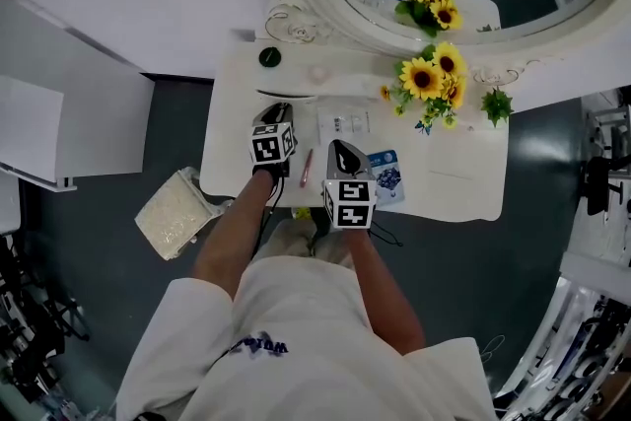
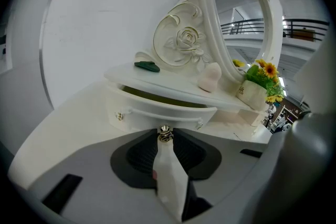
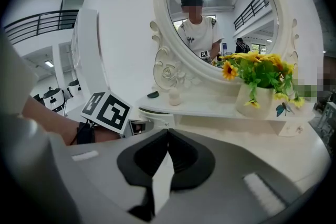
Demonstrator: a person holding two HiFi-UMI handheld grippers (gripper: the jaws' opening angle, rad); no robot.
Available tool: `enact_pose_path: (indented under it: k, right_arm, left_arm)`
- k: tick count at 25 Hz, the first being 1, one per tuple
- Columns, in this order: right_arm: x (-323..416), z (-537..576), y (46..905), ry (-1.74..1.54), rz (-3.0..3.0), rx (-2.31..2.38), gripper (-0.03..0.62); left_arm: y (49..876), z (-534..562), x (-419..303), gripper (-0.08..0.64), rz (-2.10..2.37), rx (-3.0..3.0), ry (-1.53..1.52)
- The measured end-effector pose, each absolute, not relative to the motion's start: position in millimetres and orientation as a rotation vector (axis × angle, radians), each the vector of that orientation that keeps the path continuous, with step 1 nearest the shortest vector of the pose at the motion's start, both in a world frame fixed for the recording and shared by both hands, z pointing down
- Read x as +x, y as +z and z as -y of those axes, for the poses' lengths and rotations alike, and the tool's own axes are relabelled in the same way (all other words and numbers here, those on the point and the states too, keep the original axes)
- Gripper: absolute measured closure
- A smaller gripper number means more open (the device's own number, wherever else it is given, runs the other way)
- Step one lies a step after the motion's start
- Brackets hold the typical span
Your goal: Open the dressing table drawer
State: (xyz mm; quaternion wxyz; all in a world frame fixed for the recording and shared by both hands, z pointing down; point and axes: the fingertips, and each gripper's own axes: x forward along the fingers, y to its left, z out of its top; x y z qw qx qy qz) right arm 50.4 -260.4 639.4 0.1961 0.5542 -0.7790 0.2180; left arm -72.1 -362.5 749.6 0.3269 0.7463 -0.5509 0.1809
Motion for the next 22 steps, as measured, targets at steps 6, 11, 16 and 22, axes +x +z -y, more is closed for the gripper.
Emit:
enact_pose_path:
  k: [6,11,16,22]
  right_arm:
    - [49,258,639,0.61,2.19,1.541,0.58]
    - [47,257,638,0.612,2.188,1.54,0.58]
    - [48,257,639,0.616,2.189,1.551,0.58]
    - [45,253,642,0.627,2.194,1.54,0.58]
  left_arm:
    - [748,357,-71,0.463,1.438,1.967,0.486]
    - [749,356,-73,0.463,1.438,1.964,0.49]
    - [750,352,-71,0.463,1.433,1.974,0.49]
    - [750,349,-71,0.463,1.438,1.967,0.488]
